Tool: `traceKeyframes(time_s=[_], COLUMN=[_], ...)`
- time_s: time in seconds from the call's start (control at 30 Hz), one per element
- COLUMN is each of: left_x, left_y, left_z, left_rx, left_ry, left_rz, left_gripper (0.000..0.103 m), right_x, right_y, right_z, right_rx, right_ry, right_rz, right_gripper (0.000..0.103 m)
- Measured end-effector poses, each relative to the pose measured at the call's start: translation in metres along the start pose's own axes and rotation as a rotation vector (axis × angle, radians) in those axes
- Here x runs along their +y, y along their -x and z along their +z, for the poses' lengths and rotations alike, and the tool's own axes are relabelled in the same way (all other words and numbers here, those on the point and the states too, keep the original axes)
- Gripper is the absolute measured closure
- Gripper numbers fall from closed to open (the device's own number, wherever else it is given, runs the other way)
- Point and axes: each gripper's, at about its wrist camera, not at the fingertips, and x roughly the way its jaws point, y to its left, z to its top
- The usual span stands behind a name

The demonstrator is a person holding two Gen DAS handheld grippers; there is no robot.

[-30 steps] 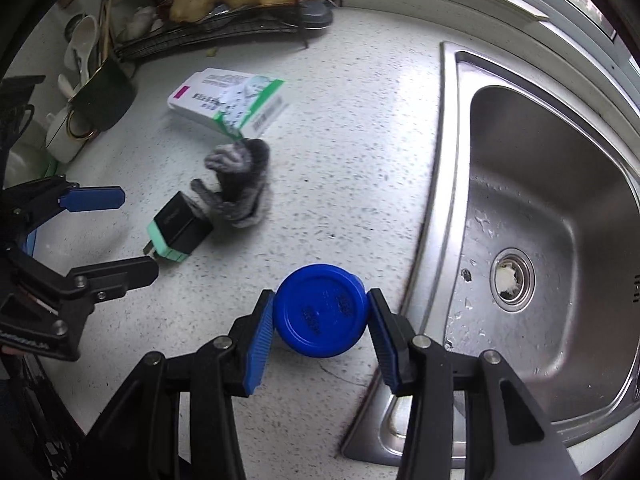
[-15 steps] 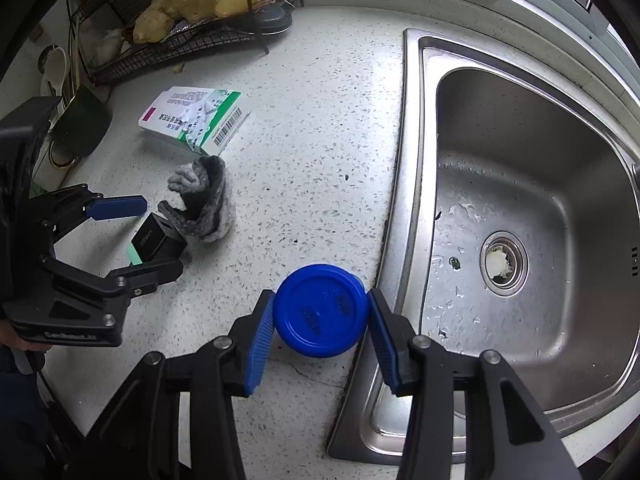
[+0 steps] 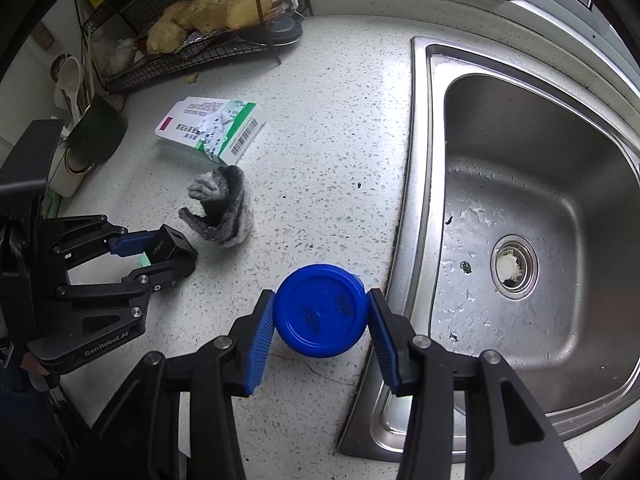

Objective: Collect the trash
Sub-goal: 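Carry the charger and blue lid down toward the red basin with both tools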

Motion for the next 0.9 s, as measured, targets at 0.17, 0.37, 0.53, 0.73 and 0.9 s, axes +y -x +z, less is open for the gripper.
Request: traceKeyframes(time_s=[0.17, 0.37, 0.53, 0.73, 0.9], left_x=[-0.011, -0.039, -0.078, -0.123, -0.173], left_y=[0.023, 0.06, 0.099, 0.131, 0.146], left_z=[-0.011, -0.023, -0.038, -0.071, -0.102], left_rx=[-0.031, -0.079, -0.141, -0.177, -0.199], left_ry=[0.057, 0.109, 0.135, 0.179, 0.202], left_rz=[-0.025, -0.007, 0.032, 0.096, 0.149], left_gripper=[0.075, 0.075, 0.075, 0.075, 0.075], right_x=[0.0, -0.001, -0.002, -0.011, -0.023], right_y=[0.015, 0.039, 0.063, 0.09, 0.111], right_z=[-0.005, -0.016, -0.04, -0.078, -0.113], right_rx=[-0.03, -0.069, -0.098, -0.12, -0.136], right_ry=[0.032, 0.076, 0.131, 0.194, 0.244], right_rz=[0.013, 0.034, 0.062, 0.098, 0.127], right_gripper=[0.06, 0.06, 0.06, 0.06, 0.06])
